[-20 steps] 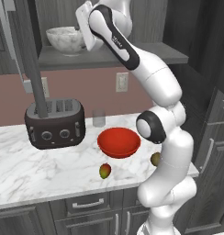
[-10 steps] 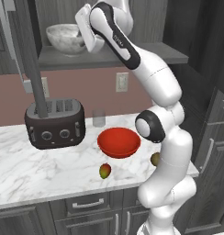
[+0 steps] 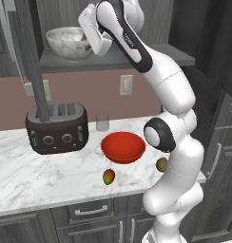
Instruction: Pick both bowls and place them on the counter. Then place the potato in one bowl and place the mango in the other bowl.
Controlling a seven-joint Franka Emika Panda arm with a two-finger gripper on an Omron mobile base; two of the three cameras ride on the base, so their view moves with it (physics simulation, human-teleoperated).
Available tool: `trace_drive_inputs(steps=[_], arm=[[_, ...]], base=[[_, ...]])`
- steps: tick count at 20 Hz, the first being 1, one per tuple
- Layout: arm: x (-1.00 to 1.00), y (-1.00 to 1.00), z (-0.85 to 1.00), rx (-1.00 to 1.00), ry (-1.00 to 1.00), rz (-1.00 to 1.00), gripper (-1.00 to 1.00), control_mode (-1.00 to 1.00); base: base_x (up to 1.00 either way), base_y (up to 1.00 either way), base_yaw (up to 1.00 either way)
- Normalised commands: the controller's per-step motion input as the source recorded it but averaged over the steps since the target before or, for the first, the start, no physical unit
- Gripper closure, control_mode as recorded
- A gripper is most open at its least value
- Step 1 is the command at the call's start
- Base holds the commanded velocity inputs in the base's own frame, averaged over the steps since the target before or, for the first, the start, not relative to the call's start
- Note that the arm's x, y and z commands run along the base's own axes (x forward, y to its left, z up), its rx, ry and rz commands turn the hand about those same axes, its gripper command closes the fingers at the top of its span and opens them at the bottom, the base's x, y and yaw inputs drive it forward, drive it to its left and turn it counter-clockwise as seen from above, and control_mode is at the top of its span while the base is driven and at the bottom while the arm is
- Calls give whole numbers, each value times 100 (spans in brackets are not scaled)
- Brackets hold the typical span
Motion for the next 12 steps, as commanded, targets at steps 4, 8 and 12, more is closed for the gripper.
trace_drive_inputs(steps=[4,8,12], arm=[[-79,-11,-6,0,0,0,100,-100],[-83,-17,-9,0,0,-2,100,-100],[-84,-21,-13,1,0,-3,100,-100]], base=[[0,0,0],[0,0,0],[0,0,0]])
